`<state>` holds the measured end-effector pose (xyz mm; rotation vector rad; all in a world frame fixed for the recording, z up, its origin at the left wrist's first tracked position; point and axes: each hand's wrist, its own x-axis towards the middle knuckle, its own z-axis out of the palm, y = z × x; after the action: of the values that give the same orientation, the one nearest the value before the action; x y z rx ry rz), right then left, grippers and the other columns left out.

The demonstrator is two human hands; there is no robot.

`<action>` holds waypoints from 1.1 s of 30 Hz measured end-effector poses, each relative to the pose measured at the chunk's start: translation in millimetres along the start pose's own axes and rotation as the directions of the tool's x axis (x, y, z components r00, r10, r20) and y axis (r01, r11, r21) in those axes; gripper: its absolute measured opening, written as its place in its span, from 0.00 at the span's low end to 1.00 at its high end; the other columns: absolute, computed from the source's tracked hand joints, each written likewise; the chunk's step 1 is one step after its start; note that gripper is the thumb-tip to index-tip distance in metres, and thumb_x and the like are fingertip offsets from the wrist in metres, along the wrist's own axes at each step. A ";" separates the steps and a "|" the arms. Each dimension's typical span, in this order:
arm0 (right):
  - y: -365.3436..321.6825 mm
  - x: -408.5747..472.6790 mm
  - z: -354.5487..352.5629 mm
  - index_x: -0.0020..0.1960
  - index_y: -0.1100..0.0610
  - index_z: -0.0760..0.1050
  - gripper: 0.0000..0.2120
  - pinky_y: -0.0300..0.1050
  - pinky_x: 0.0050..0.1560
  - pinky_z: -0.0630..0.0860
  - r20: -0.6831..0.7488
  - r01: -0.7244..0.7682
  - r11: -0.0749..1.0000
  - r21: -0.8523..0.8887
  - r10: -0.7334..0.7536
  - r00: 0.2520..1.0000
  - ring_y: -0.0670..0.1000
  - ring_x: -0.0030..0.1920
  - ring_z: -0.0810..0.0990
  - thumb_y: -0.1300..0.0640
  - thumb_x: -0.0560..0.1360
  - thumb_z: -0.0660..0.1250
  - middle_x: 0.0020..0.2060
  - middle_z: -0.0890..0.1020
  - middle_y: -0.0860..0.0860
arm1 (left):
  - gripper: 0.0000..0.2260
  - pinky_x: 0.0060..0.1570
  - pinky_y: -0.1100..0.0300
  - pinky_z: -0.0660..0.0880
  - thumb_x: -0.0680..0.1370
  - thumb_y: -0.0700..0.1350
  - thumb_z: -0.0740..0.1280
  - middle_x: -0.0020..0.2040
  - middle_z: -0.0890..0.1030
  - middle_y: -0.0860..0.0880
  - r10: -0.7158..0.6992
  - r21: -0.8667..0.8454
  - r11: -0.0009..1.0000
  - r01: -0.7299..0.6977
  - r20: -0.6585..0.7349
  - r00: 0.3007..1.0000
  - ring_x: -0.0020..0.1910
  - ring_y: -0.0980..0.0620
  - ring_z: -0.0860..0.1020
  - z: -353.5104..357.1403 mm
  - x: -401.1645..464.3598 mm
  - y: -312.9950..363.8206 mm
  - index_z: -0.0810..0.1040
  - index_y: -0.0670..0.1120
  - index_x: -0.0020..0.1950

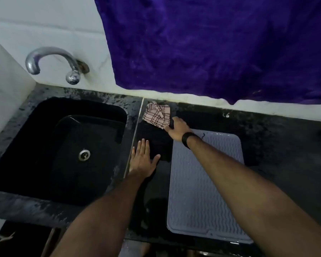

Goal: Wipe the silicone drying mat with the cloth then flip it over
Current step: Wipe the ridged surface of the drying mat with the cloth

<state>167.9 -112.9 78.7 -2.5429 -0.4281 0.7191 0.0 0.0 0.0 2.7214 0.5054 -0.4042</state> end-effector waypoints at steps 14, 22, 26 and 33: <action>-35.7 95.1 23.2 0.71 0.62 0.64 0.44 0.48 0.66 0.71 -0.090 -0.276 0.878 0.391 0.335 0.938 0.58 0.68 0.70 0.43 0.65 0.78 0.69 0.70 0.59 | 0.39 0.81 0.48 0.42 0.81 0.71 0.40 0.84 0.40 0.50 -0.035 0.024 0.999 0.041 -0.211 0.977 0.83 0.52 0.38 37.8 2.2 -8.1 0.41 0.48 0.85; -31.8 91.0 38.1 0.51 0.52 0.78 0.14 0.39 0.50 0.76 -0.102 -0.119 0.683 0.721 0.274 0.956 0.46 0.48 0.81 0.57 0.68 0.77 0.48 0.84 0.48 | 0.39 0.81 0.49 0.41 0.82 0.71 0.43 0.85 0.41 0.51 -0.045 0.003 0.999 0.046 -0.213 0.976 0.82 0.53 0.38 39.0 4.4 -7.0 0.43 0.48 0.85; -9.3 70.7 32.6 0.59 0.56 0.78 0.19 0.51 0.59 0.79 -0.063 -0.096 0.469 0.878 0.311 0.948 0.52 0.55 0.82 0.64 0.69 0.74 0.53 0.84 0.51 | 0.40 0.81 0.48 0.42 0.82 0.71 0.45 0.85 0.45 0.49 -0.036 0.009 0.999 0.039 -0.240 0.970 0.83 0.51 0.41 41.2 4.7 -6.6 0.46 0.47 0.85; 43.3 -13.4 -6.0 0.58 0.57 0.80 0.19 0.45 0.44 0.83 -0.077 -0.029 0.295 0.955 0.342 0.937 0.51 0.48 0.86 0.62 0.67 0.77 0.49 0.86 0.53 | 0.43 0.81 0.47 0.42 0.79 0.74 0.41 0.85 0.44 0.49 -0.040 -0.037 0.999 0.033 -0.199 0.979 0.83 0.51 0.41 33.8 -0.2 -2.6 0.44 0.46 0.85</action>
<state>167.5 -157.0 66.8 -1.4476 0.3719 0.4458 -8.3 -10.6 -31.1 2.7383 0.6099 -0.1293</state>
